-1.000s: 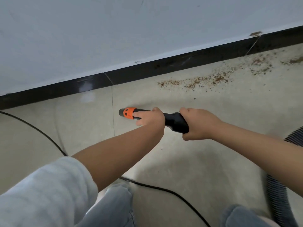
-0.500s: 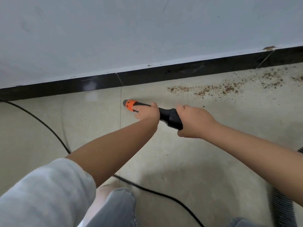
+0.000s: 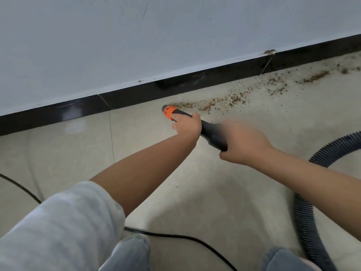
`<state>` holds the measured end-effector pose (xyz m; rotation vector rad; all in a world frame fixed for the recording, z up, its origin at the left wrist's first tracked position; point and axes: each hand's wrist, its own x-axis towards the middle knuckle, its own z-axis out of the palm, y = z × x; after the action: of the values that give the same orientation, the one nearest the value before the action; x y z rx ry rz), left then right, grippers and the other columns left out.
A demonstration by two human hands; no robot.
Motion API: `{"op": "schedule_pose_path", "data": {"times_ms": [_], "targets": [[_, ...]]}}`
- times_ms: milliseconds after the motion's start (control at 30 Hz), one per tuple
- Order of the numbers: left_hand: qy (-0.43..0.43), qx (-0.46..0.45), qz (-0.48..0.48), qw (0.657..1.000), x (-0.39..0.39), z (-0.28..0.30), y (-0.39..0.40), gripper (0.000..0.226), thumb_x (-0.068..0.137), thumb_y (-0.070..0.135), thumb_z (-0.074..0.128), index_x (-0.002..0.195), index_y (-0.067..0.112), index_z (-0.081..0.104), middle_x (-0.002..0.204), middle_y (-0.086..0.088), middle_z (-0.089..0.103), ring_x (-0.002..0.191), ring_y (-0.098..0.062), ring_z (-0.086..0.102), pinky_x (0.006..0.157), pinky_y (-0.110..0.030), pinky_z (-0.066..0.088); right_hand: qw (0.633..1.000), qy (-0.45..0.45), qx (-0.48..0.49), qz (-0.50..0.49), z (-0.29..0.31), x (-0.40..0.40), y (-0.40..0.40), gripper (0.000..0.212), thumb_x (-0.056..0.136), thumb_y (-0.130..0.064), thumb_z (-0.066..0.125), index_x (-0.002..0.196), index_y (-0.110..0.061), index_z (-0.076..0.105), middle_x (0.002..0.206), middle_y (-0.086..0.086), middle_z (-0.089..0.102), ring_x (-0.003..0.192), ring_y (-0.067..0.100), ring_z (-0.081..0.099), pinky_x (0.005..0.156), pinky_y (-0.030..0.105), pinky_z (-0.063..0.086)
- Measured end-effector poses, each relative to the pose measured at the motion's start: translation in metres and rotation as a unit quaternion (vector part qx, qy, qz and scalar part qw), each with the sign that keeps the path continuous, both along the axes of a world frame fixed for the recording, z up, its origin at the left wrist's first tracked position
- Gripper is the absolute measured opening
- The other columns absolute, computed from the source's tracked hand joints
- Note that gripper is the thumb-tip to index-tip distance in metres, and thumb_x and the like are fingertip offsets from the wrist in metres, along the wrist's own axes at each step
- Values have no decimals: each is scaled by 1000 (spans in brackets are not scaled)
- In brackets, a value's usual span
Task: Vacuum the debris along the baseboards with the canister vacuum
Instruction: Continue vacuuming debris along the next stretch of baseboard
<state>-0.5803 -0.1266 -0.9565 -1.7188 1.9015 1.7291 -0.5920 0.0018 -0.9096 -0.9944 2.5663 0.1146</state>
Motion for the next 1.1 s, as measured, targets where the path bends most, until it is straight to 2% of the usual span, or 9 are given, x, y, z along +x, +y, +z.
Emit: {"op": "schedule_pose_path", "data": {"times_ms": [67, 267, 433, 667, 833, 1100], "targets": [[-3, -3, -7, 1000, -4, -1, 2, 65, 96, 29, 42, 147, 8, 9, 136, -20, 38, 110, -33, 51, 89, -37, 47, 1000, 0, 2, -9, 0, -2, 2, 45, 78, -31, 64, 93, -16, 24, 89, 3, 37, 71, 23, 45, 53, 28, 33], [2, -4, -11, 1000, -11, -6, -2, 61, 96, 28, 43, 145, 9, 13, 133, -19, 40, 107, -32, 52, 82, -34, 46, 1000, -12, 3, -20, -2, -7, -1, 45, 78, -33, 64, 94, -16, 24, 90, 2, 37, 72, 23, 45, 48, 27, 28], [-4, -17, -8, 1000, -16, -9, -12, 61, 96, 30, 42, 146, 10, 13, 134, -19, 41, 106, -32, 53, 77, -33, 45, 999, -26, 0, -25, -5, -8, -12, 45, 81, -33, 62, 108, -13, 33, 92, 3, 35, 73, 23, 43, 56, 28, 33], [-3, -31, -14, 999, -20, -17, -24, 60, 97, 29, 40, 147, 9, 13, 135, -20, 40, 111, -33, 51, 78, -33, 43, 999, -28, -11, -32, -12, -10, -23, 46, 83, -31, 62, 113, -12, 33, 93, 4, 33, 72, 22, 42, 45, 25, 24], [1, -34, -27, 999, -27, -18, -21, 61, 97, 28, 40, 147, 9, 10, 136, -19, 40, 111, -32, 51, 76, -32, 42, 999, -24, -12, -40, -14, -14, -18, 46, 83, -32, 61, 113, -12, 33, 95, 5, 36, 72, 23, 43, 45, 25, 22], [21, -21, -56, 998, -51, -17, 0, 62, 97, 28, 39, 147, 9, 9, 135, -19, 39, 109, -32, 51, 80, -34, 45, 997, -15, -13, -76, -10, -29, 1, 46, 84, -33, 60, 113, -11, 32, 97, 5, 36, 73, 22, 42, 54, 27, 30]]}}
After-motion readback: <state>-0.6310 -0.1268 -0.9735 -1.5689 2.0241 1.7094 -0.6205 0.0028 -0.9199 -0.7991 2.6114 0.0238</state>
